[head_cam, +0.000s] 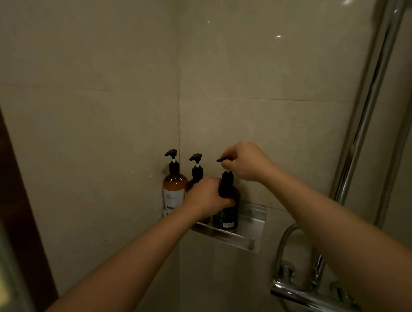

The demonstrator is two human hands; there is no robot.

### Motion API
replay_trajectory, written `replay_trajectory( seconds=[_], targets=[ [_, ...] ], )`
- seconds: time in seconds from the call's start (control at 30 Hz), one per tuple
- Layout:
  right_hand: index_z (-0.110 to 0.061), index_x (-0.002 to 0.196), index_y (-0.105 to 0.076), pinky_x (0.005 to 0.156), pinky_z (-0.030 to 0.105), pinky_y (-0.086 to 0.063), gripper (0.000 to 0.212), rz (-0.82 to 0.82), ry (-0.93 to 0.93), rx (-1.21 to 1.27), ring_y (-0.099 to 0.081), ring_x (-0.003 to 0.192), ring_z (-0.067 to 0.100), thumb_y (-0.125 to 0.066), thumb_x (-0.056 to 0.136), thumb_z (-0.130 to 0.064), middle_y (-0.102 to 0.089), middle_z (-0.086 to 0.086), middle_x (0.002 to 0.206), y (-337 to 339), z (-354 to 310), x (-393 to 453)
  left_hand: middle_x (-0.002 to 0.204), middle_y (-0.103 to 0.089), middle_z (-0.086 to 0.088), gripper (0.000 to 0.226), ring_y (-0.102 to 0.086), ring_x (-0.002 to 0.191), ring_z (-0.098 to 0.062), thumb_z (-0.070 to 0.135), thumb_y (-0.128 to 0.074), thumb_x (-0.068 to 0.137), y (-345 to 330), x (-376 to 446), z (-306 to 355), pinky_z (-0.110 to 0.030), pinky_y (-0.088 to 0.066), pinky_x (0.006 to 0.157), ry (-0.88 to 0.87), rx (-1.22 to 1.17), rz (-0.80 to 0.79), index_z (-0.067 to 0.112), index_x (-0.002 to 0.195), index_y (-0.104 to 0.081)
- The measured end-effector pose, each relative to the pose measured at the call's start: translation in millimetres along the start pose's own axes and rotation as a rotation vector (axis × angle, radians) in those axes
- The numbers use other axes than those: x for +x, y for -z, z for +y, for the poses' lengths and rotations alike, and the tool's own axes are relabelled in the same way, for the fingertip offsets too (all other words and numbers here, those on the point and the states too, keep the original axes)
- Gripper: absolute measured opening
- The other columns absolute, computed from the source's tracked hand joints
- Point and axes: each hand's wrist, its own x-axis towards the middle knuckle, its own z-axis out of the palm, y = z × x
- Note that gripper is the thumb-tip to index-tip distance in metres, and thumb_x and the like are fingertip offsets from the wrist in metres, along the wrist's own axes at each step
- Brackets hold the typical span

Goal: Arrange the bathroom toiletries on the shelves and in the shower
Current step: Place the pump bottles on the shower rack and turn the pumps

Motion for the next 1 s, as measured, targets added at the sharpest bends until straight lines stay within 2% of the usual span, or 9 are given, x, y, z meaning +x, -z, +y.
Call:
replay_trajectory(
  seconds=[0.17, 0.27, 0.4, 0.53, 0.6, 0.67, 0.8, 0.9, 1.0],
  targets=[
    [-0.027, 0.114, -0.073, 0.071, 0.018, -0.045, 0.026, -0.049, 0.081, 0.09, -0.061, 0.092, 0.008, -0.062, 0.093, -0.017, -0.07, -0.003, 0.111, 0, 3, 0, 0.09, -0.061, 0.013, 0.039, -0.059, 0.079, -0.001, 0.055, -0.072, 0.073, 2, -2, 1, -0.023, -0.048, 0.059, -0.013, -0.14, -0.019, 0.035, 0.102, -0.055],
    [-0.028, 0.111, -0.074, 0.079, 0.023, -0.048, 0.023, -0.041, 0.094, 0.107, -0.061, 0.094, 0.009, -0.065, 0.093, -0.018, -0.07, -0.005, 0.11, 2, 6, -1, 0.1, -0.054, 0.009, 0.048, -0.056, 0.086, -0.01, 0.057, -0.072, 0.071, -1, 1, 6, -0.031, -0.052, 0.067, -0.021, -0.047, 0.043, 0.031, 0.107, -0.054],
    [-0.03, 0.11, -0.074, 0.08, 0.026, -0.049, 0.023, -0.038, 0.107, 0.1, -0.06, 0.091, 0.008, -0.064, 0.093, -0.018, -0.07, -0.007, 0.109, 3, 9, -2, 0.097, -0.054, 0.011, 0.04, -0.057, 0.085, -0.009, 0.04, -0.075, 0.077, 0, 3, 3, -0.03, -0.053, 0.066, -0.047, -0.17, -0.048, 0.032, 0.107, -0.05],
    [-0.032, 0.109, -0.074, 0.078, 0.024, -0.051, 0.023, -0.036, 0.1, 0.106, -0.062, 0.089, 0.005, -0.064, 0.093, -0.019, -0.07, -0.008, 0.109, 3, 9, -3, 0.118, -0.05, 0.005, 0.073, -0.055, 0.099, -0.016, 0.057, -0.074, 0.069, -3, -1, 8, -0.036, -0.053, 0.077, 0.016, -0.065, 0.0, 0.025, 0.128, -0.046],
    [-0.033, 0.109, -0.074, 0.074, 0.021, -0.048, 0.023, -0.032, 0.098, 0.108, -0.06, 0.088, 0.004, -0.064, 0.093, -0.019, -0.069, -0.009, 0.11, 1, 10, -3, 0.123, -0.049, 0.001, 0.068, -0.054, 0.101, -0.019, 0.051, -0.073, 0.075, -4, -1, 7, -0.039, -0.054, 0.079, 0.008, -0.049, -0.007, 0.023, 0.129, -0.044],
    [-0.034, 0.109, -0.074, 0.073, 0.02, -0.046, 0.024, -0.031, 0.11, 0.102, -0.059, 0.088, 0.003, -0.064, 0.093, -0.019, -0.069, -0.009, 0.11, 1, 8, -3, 0.122, -0.048, 0.0, 0.063, -0.053, 0.097, -0.017, 0.05, -0.07, 0.077, -2, -2, 6, -0.038, -0.054, 0.077, -0.004, -0.054, -0.022, 0.023, 0.127, -0.043],
    [-0.035, 0.108, -0.075, 0.078, 0.025, -0.052, 0.023, -0.05, 0.092, 0.1, -0.062, 0.089, 0.004, -0.066, 0.092, -0.021, -0.071, -0.008, 0.108, 2, 4, 0, 0.126, -0.043, -0.002, 0.083, -0.055, 0.103, -0.023, 0.062, -0.071, 0.071, -2, -2, 7, -0.035, -0.051, 0.076, 0.06, 0.0, 0.006, 0.02, 0.135, -0.04],
    [-0.036, 0.108, -0.075, 0.077, 0.025, -0.052, 0.023, -0.047, 0.077, 0.095, -0.063, 0.089, 0.005, -0.066, 0.092, -0.022, -0.071, -0.008, 0.107, 1, 4, 0, 0.118, -0.05, -0.002, 0.068, -0.056, 0.1, -0.023, 0.049, -0.074, 0.072, 2, 4, 6, -0.038, -0.054, 0.077, 0.028, -0.015, -0.078, 0.019, 0.126, -0.046],
    [-0.037, 0.108, -0.074, 0.078, 0.025, -0.05, 0.023, -0.034, 0.078, 0.088, -0.061, 0.089, 0.005, -0.066, 0.093, -0.022, -0.07, -0.009, 0.109, 0, 3, -2, 0.111, -0.051, 0.002, 0.072, -0.056, 0.096, -0.019, 0.056, -0.075, 0.068, 4, 3, 5, -0.033, -0.051, 0.071, 0.043, -0.055, -0.056, 0.021, 0.124, -0.047]
  ],
)
